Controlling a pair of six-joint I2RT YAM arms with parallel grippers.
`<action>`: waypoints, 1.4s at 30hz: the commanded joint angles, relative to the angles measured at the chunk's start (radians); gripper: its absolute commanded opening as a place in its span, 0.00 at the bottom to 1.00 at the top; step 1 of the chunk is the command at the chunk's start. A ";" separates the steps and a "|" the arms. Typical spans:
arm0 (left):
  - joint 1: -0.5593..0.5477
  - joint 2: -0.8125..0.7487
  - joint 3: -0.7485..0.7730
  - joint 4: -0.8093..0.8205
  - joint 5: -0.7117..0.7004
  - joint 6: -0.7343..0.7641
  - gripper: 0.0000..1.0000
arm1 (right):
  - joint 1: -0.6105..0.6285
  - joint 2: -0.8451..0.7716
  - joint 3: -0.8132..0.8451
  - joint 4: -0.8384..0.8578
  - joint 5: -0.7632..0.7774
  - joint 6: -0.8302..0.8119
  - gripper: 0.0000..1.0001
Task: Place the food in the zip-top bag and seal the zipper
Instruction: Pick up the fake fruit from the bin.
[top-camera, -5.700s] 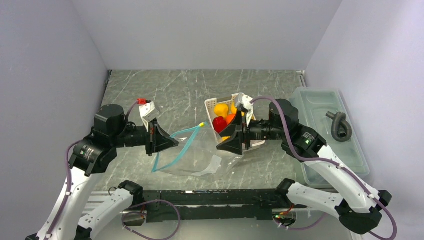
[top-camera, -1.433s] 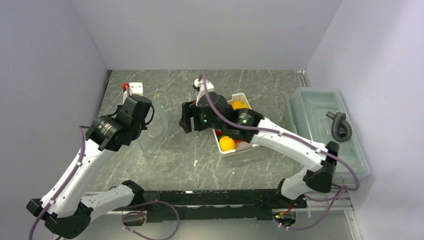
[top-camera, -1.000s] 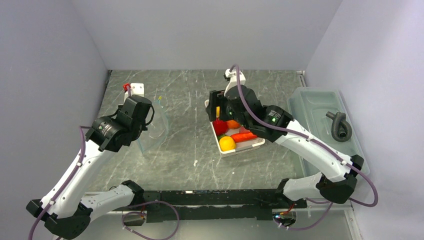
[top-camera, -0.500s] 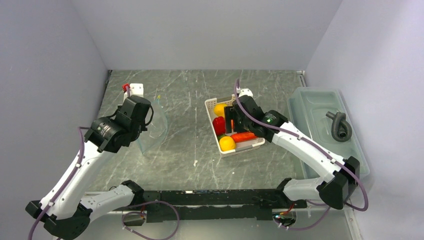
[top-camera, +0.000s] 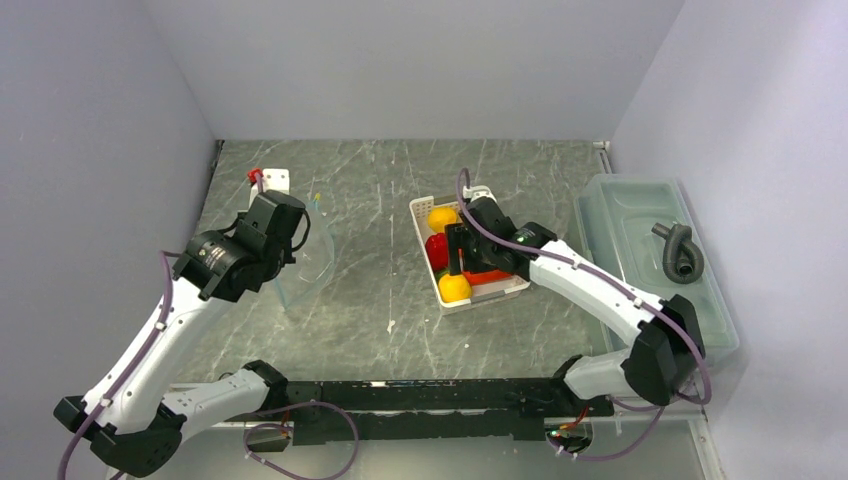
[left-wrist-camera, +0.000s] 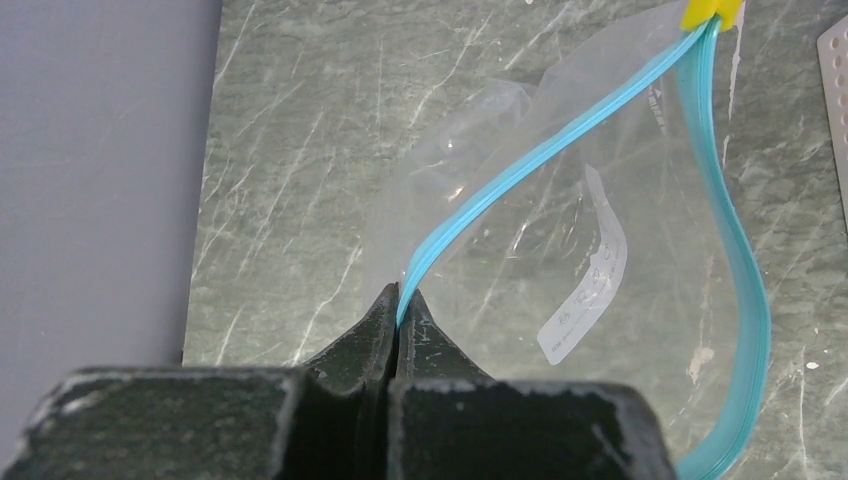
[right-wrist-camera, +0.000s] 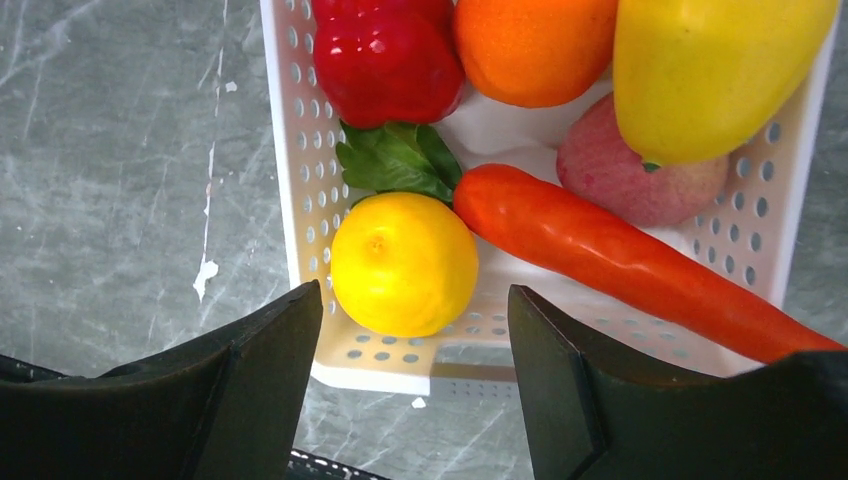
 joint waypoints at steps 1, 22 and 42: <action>0.005 -0.003 -0.004 0.044 0.009 -0.006 0.00 | -0.010 0.051 -0.009 0.087 -0.032 -0.010 0.71; 0.004 -0.061 -0.084 0.166 0.046 0.046 0.00 | -0.009 0.177 -0.072 0.135 -0.119 0.022 0.72; 0.005 -0.056 -0.066 0.153 0.064 0.048 0.00 | 0.002 0.191 -0.136 0.119 -0.074 0.017 0.63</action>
